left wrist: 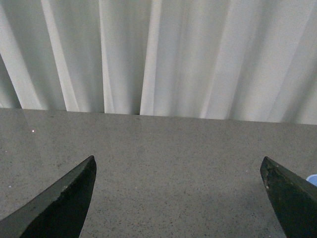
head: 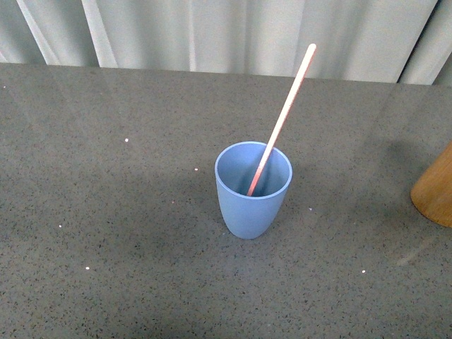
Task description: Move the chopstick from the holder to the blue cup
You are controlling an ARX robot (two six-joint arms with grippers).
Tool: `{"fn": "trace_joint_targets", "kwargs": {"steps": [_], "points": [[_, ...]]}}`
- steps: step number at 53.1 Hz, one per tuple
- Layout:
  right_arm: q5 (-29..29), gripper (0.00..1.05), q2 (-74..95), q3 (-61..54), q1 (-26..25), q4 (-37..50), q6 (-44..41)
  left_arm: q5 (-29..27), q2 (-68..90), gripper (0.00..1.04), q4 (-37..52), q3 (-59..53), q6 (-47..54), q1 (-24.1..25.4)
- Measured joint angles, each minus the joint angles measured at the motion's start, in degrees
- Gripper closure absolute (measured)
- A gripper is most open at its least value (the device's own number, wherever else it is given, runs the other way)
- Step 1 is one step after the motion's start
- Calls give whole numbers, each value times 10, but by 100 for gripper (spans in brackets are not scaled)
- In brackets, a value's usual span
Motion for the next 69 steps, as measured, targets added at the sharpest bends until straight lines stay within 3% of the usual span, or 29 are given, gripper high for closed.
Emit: {"fn": "trace_joint_targets", "kwargs": {"steps": [6,9,13,19,64,69], "points": [[0,45,-27,-24,21,28,-28,0,0,7,0,0,0,0],[20,59,-37,-40,40,29,-34,0,0,7,0,0,0,0],[104,77,-49,-56,108,29,-38,0,0,7,0,0,0,0],[112,103,-63,-70,136,33,-41,-1,0,7,0,0,0,0],[112,104,-106,-108,136,41,-42,0,0,7,0,0,0,0],[112,90,-106,-108,136,41,-43,0,0,7,0,0,0,0]]}}
